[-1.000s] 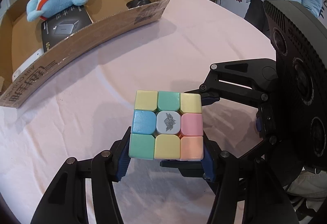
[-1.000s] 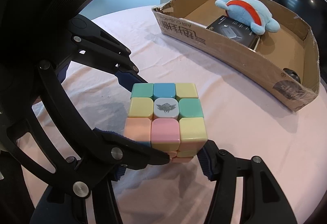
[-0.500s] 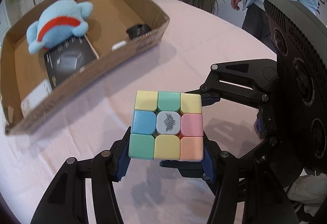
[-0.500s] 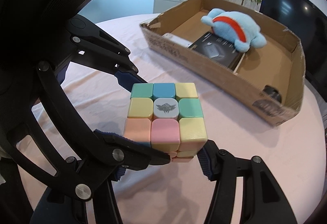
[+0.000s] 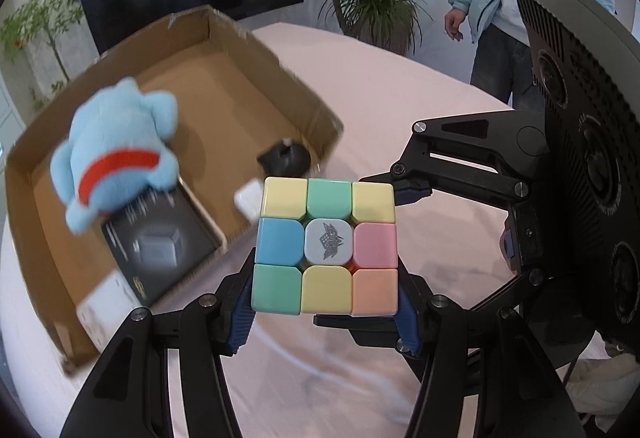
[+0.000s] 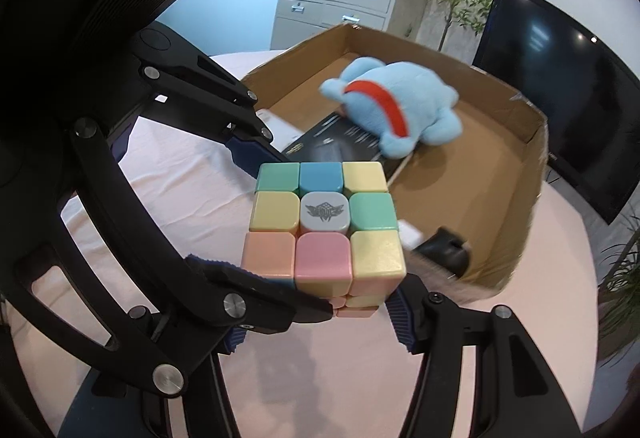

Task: Organize objects

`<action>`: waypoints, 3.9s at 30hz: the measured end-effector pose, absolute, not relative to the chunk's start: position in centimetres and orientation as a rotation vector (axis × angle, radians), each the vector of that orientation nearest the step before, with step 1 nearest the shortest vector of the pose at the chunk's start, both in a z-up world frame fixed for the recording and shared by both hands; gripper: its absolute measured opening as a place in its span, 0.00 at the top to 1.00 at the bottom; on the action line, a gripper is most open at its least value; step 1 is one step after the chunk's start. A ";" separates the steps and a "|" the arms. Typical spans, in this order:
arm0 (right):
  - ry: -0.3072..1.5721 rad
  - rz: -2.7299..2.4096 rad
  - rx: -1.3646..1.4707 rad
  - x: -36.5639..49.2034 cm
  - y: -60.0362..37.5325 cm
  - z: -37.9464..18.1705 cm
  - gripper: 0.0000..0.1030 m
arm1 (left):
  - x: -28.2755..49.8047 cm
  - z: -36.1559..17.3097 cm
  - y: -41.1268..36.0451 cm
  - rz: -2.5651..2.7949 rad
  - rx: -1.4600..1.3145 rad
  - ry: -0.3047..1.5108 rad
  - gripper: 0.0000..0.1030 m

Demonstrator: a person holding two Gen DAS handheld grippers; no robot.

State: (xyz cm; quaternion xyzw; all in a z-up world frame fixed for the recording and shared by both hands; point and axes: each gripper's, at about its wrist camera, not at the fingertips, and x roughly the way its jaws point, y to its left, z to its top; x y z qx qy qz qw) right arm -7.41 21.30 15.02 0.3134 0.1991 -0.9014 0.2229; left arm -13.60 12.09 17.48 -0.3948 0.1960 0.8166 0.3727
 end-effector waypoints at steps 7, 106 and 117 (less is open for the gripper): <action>0.583 -2.524 0.819 -10.3 23.0 17.5 0.46 | -16.5 20.1 13.7 2.116 -0.955 0.511 0.45; -0.134 -2.984 1.502 0.1 18.5 4.4 0.01 | -8.6 1.2 -4.0 2.743 -1.401 0.011 0.00; -0.135 -2.984 1.506 -0.1 18.6 4.5 0.01 | -8.6 1.2 -4.0 2.743 -1.403 0.012 0.00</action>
